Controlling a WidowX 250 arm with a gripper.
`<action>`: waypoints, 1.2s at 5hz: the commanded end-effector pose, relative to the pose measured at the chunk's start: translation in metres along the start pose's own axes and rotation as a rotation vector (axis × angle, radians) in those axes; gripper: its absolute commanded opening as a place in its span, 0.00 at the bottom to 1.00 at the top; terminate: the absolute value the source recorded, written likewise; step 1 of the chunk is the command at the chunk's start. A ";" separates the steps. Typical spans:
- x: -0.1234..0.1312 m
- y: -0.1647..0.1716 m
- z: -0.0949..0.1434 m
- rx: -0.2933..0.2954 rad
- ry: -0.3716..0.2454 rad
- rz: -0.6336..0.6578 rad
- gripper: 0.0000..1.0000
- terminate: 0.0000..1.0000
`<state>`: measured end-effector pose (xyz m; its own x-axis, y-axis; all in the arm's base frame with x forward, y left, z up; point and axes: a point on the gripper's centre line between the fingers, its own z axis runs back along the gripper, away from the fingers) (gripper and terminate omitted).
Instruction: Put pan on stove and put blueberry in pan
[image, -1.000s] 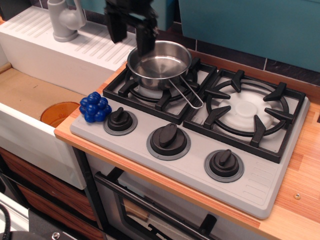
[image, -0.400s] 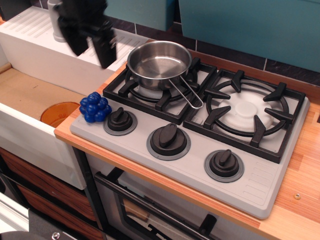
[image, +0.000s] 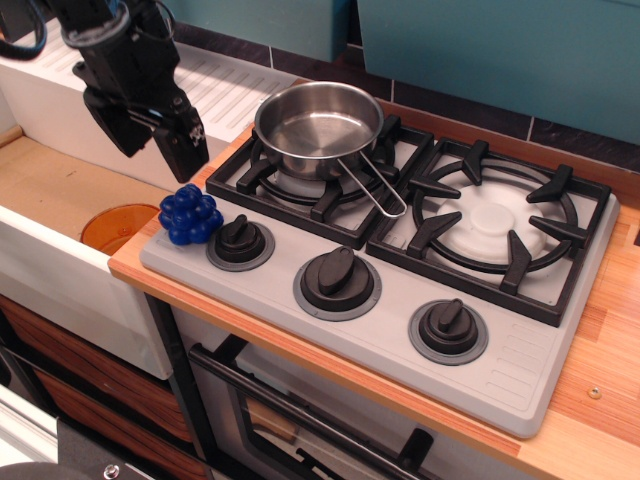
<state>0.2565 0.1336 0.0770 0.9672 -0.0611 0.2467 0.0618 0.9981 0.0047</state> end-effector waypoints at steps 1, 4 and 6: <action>-0.009 -0.003 0.002 0.040 -0.082 -0.003 1.00 0.00; -0.016 -0.006 -0.025 0.010 -0.128 -0.002 1.00 0.00; -0.013 -0.007 -0.041 -0.012 -0.146 0.010 1.00 0.00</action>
<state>0.2495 0.1260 0.0310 0.9258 -0.0297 0.3768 0.0428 0.9987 -0.0265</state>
